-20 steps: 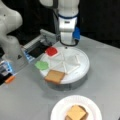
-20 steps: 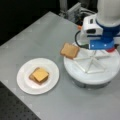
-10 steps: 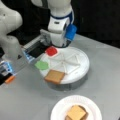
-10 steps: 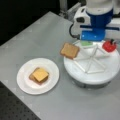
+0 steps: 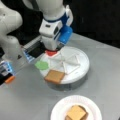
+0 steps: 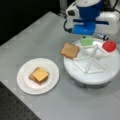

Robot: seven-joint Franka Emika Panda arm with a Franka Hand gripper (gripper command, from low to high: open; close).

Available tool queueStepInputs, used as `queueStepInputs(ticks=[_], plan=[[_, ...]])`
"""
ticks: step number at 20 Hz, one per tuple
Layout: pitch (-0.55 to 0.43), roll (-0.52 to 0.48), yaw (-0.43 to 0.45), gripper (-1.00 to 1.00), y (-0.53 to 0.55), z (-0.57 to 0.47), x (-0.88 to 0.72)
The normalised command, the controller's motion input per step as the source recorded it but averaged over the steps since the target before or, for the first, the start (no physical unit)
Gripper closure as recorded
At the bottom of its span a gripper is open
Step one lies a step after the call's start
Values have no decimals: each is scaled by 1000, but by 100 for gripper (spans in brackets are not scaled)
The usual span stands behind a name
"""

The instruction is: Ingredient selection for cheeseburger or sandwich

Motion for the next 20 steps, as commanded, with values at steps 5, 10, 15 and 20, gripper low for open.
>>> queueStepInputs(ticks=[5,10,15,20], plan=[[29,301,-280,-100,-138,-17,-135],[79,348,-205,-100,-229,-41,-111],[86,319,-59,-100,-261,-47,-27],[51,407,25,-100,-186,-126,15]])
